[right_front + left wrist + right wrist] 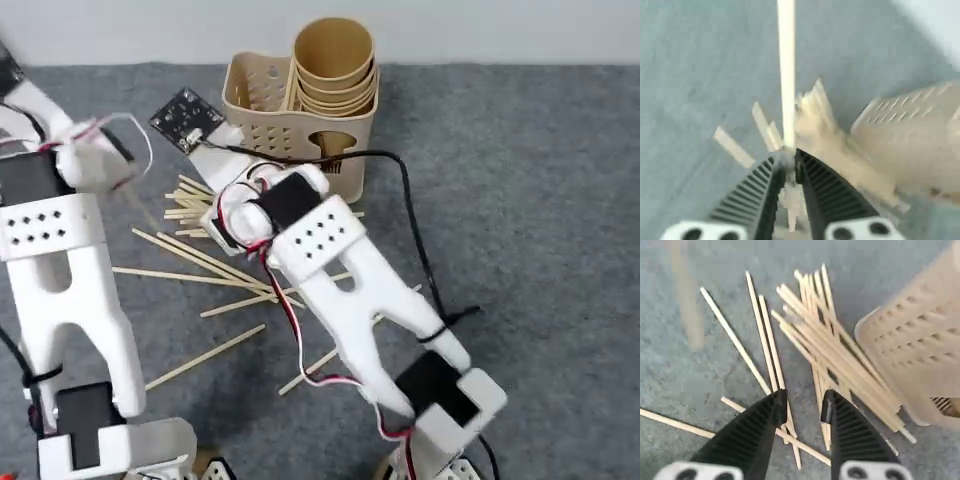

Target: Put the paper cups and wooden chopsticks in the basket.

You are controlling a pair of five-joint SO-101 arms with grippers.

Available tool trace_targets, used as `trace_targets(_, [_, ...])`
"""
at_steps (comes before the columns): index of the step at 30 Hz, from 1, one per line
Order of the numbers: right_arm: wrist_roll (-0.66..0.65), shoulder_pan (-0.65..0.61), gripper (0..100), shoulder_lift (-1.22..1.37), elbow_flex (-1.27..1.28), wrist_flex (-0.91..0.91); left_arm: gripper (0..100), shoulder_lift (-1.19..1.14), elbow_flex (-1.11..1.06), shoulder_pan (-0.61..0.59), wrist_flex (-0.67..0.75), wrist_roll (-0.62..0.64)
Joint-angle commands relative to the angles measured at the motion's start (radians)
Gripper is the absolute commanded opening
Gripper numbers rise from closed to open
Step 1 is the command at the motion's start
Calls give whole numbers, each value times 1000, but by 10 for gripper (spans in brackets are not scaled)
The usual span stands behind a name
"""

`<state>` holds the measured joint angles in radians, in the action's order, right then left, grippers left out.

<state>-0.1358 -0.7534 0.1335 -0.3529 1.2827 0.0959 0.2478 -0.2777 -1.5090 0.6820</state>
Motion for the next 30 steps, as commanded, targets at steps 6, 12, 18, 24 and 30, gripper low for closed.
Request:
trace_targets(6, [6, 38, 133, -248, -12, 108, 12, 49, 38, 86, 419, -20])
trace_targets(12, [3, 116, 133, -381, -9, 160, 12, 48, 38, 219, 684, -100])
trace_targets(18, [5, 209, 133, -515, -9, 211, 12, 48, -54, 328, 907, -276])
trace_targets(24, [9, 346, 133, -627, -8, 229, 12, 48, -360, 353, 1290, -577])
trace_targets(30, [9, 437, 133, -674, -8, 229, 12, 46, -584, 385, 1577, -701])
